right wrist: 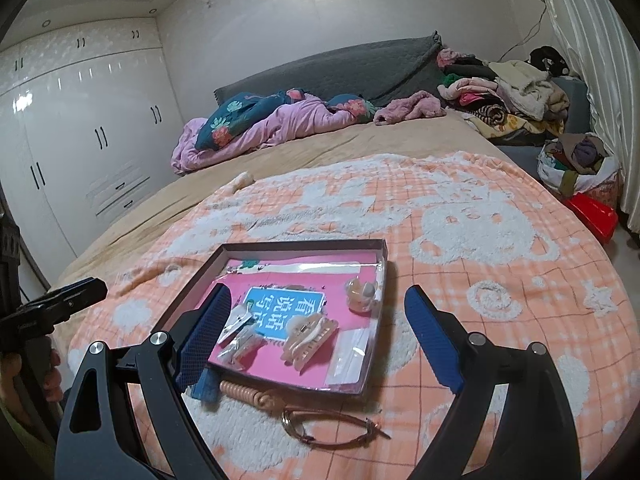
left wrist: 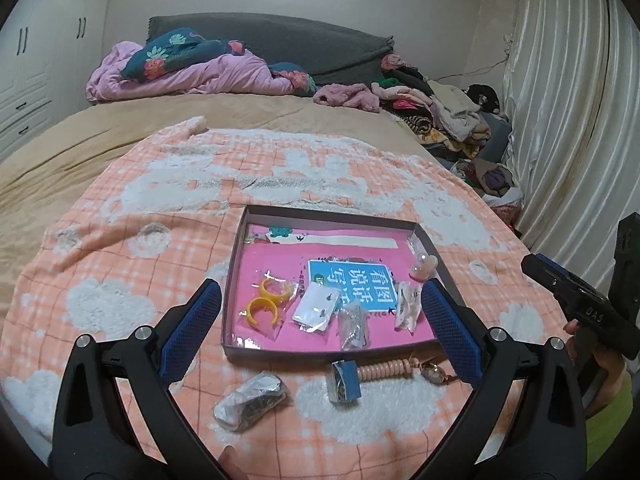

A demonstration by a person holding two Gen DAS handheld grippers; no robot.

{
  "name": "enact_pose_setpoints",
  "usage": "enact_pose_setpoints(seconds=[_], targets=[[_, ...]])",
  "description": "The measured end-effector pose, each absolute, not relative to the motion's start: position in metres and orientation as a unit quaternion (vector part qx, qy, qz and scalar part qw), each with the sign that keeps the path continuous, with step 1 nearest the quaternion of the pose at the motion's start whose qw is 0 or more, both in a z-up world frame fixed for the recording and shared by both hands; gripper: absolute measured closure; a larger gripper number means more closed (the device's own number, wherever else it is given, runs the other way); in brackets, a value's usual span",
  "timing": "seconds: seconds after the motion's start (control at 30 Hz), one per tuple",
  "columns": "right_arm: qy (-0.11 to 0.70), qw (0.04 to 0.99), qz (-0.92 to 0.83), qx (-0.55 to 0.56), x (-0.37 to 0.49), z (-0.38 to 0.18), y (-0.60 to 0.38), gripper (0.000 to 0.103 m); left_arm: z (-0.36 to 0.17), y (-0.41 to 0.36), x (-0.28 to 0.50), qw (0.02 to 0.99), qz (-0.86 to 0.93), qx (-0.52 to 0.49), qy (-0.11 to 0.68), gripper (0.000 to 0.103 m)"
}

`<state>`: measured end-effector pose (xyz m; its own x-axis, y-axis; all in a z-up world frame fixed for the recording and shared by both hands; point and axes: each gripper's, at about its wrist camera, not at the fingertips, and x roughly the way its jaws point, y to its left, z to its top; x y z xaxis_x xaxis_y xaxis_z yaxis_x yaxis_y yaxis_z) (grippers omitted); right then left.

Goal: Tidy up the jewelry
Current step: 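Withdraw both tools from the box toward the remaining items, then grasp the small blue case with the left tool while the right tool grasps the brown-strap watch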

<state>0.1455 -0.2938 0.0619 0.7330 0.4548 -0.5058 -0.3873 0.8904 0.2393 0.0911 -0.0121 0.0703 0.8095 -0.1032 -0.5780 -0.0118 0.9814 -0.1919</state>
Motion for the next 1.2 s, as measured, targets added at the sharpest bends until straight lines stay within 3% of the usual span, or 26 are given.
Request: enact_pose_setpoints(seconds=[0.67,1.2], targets=[[0.306,0.923,0.233,0.021,0.113,0.051,-0.283,0.015,0.055,-0.024,0.070,0.944,-0.028,-0.056,0.323,0.010],[0.359,0.902,0.237,-0.025,0.094,0.011,-0.269,0.015,0.030,-0.028,0.062,0.934,-0.035,-0.047,0.353,0.010]])
